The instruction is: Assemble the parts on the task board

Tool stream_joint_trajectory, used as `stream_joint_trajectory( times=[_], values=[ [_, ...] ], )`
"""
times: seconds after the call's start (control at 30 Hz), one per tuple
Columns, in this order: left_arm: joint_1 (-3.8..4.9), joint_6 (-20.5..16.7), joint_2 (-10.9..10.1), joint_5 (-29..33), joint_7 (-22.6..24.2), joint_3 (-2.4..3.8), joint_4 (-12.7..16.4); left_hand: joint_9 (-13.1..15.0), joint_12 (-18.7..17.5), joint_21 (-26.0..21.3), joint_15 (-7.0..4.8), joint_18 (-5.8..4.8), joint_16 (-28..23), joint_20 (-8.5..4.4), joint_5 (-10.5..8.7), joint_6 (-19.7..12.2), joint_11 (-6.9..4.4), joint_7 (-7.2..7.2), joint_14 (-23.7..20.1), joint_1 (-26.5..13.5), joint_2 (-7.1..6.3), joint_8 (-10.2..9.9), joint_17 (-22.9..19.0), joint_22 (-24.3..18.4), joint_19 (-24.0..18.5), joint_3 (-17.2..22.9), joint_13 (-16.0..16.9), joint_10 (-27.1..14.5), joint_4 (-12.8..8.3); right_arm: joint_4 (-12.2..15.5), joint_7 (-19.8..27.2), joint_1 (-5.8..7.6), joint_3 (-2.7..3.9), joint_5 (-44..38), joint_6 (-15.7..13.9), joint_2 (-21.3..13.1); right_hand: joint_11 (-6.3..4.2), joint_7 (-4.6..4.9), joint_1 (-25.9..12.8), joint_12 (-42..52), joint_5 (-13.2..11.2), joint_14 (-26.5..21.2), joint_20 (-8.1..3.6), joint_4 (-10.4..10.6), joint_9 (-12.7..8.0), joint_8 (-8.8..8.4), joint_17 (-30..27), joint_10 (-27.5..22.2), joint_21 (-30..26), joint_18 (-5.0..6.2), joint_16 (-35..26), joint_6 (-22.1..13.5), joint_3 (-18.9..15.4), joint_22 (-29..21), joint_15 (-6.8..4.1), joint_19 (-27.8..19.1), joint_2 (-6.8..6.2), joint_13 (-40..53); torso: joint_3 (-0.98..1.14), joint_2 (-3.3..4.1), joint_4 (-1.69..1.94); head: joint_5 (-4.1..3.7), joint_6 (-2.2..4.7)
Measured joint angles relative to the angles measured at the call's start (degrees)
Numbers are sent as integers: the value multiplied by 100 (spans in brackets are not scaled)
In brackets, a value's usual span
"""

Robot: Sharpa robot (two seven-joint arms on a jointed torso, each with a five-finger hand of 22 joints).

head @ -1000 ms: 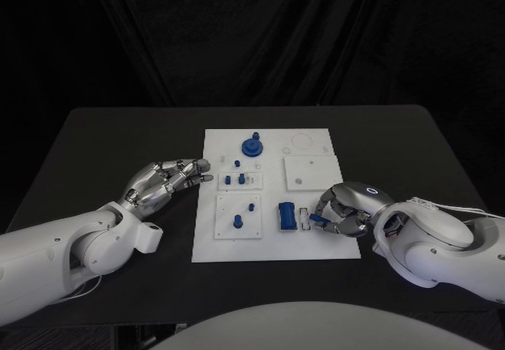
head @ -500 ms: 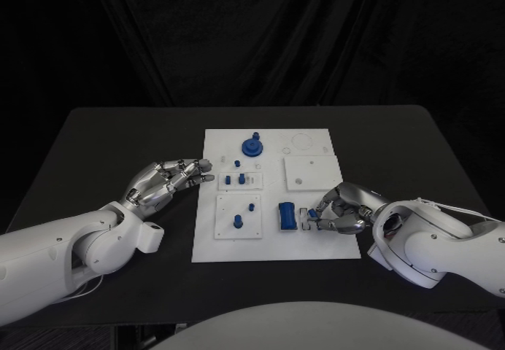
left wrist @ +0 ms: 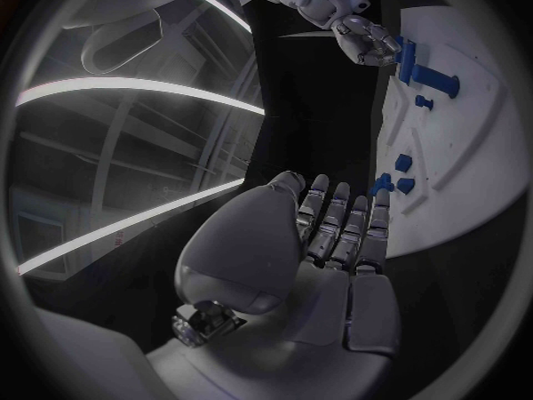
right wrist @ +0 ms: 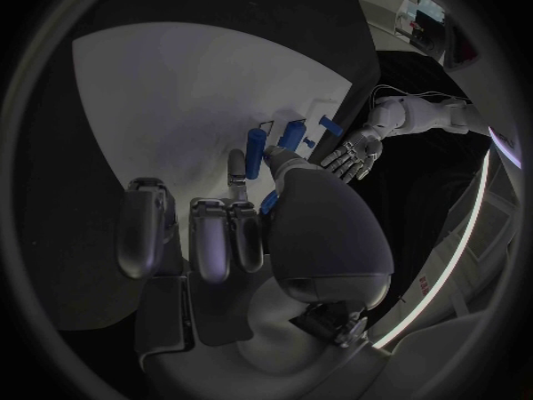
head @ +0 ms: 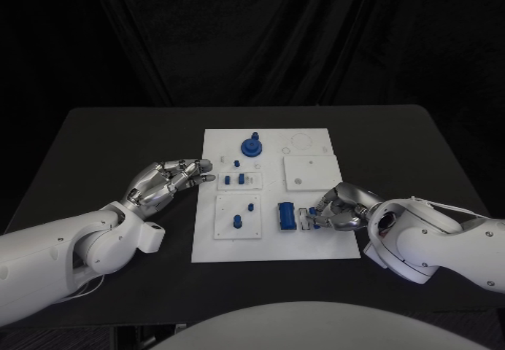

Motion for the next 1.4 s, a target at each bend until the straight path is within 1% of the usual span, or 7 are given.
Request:
stream_joint_trajectory(
  times=[0.2,0.77,0.83,0.93,1.0,1.2,1.4],
  values=[
    [0,4,4,0,0,0,-5,0,0,0,0,1,0,0,0,0,0,0,0,0,0,0,0,0,0,0,0,0,0,-65,-67,0,-1,-94,4,109,0,0,-36,0,-23,0,0,-16,31,0,0,0,-26,0,0,0,-47,0,0,0,37,0,-1,1,-5,14,0],
    [0,20,18,0,0,1,-22,0,0,0,0,1,23,0,0,0,0,0,0,0,0,0,0,0,0,0,0,0,0,-69,-87,0,-1,-278,-2,213,0,0,-36,0,-84,0,0,-25,115,0,0,0,-38,0,0,0,-88,4,0,0,36,4,8,4,-6,13,0],
    [0,22,18,0,0,0,-22,0,0,0,0,1,23,0,0,0,0,0,0,0,0,0,0,0,0,0,0,0,0,-75,-87,0,-1,-285,-2,217,0,-23,-17,0,53,0,-21,-45,162,10,0,0,-59,-1,0,-23,-81,4,0,21,48,4,8,4,-7,12,0],
    [0,24,18,0,0,0,-22,0,0,0,0,0,23,0,0,0,0,0,0,0,0,0,0,0,0,-1,0,0,0,-94,-88,0,-1,-298,2,220,-43,-40,238,0,523,0,-21,-174,241,39,0,1,-59,0,0,-41,9,4,-41,21,56,4,8,4,-8,18,0],
    [0,26,17,0,0,0,-22,0,0,0,0,1,22,0,0,0,-1,0,0,0,0,0,0,0,0,-1,0,0,0,-95,-88,0,0,-315,6,231,-45,-39,306,0,680,0,-42,-239,288,83,0,3,-59,0,0,-42,50,4,-41,1,26,4,8,4,-10,23,0],
    [0,33,16,0,0,0,-23,0,0,0,0,1,22,0,0,0,0,0,0,0,0,0,0,0,0,-1,0,0,0,-105,-97,0,6,-415,22,274,-110,-87,571,0,794,-12,-80,-390,494,237,0,-5,-59,1,-7,-2,91,3,-94,4,47,3,8,0,-14,20,0],
    [0,39,17,1,0,2,-23,0,0,0,0,1,22,0,0,0,0,0,0,0,0,0,0,-1,0,-1,0,0,0,-121,-136,1,7,-549,45,304,-145,-121,656,0,799,5,-103,-407,697,367,0,0,-89,1,-40,-35,75,3,-120,22,0,3,8,-2,-12,17,0]
  ],
)
